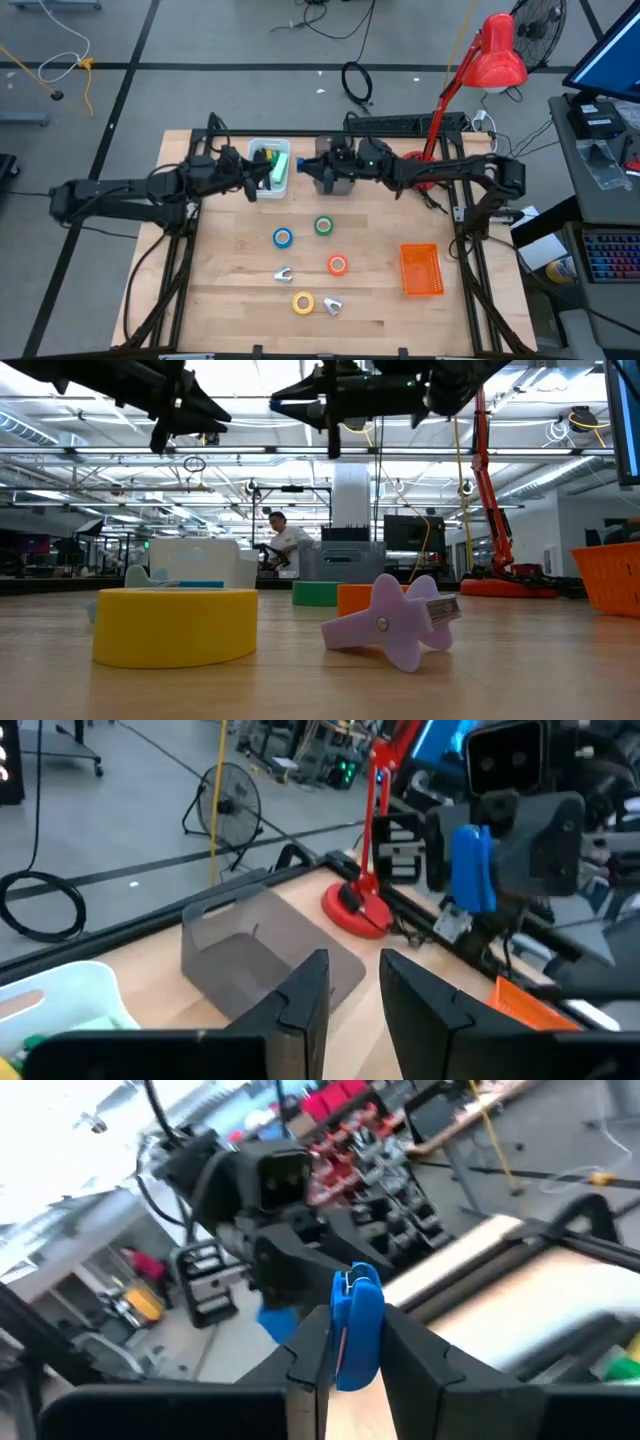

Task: Pick and place Stapler, Stapler remover, tape
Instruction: Put the blue stapler into the white bin

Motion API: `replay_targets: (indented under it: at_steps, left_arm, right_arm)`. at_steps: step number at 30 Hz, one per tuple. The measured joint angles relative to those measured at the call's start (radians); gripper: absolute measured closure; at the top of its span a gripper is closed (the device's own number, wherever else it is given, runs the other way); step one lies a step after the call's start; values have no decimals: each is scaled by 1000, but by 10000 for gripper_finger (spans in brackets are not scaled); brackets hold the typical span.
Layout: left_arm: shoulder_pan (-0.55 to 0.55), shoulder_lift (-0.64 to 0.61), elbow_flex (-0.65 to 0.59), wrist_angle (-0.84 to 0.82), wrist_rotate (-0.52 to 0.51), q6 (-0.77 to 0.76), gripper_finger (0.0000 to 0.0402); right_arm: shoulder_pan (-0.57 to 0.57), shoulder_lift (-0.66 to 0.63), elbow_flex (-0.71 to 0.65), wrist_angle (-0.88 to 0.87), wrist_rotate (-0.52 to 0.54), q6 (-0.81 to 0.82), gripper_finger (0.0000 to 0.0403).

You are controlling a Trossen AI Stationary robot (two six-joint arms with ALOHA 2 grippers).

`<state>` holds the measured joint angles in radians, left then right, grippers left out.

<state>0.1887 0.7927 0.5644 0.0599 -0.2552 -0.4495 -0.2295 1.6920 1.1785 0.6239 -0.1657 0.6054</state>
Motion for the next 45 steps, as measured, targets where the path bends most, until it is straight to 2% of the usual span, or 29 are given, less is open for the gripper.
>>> replay_targets:
  at_steps: [5,12,19,23,27,32,39,45]
  left_arm:
    - [43,-2,0,51,50,-10,309]
    - [75,-2,0,63,63,-24,306]
    - [104,-2,0,66,49,-34,235]
    - [111,6,0,70,142,-57,200]
    - [122,6,0,133,230,-101,182]
    - [161,6,0,230,284,-149,174]
    - [189,20,0,216,366,-189,174]
    - [189,71,0,218,391,-189,174]
  right_arm:
    - [-7,92,82,18,-46,-1,344]
    - [-35,175,206,17,-121,-28,344]
    - [-53,179,210,12,-126,-33,344]
    - [-52,179,210,30,-116,-45,344]
    - [-52,179,212,36,-100,-50,344]
    - [-51,179,212,61,-102,-50,344]
    - [-37,179,212,61,-126,-55,344]
    - [-40,179,212,86,-122,-45,344]
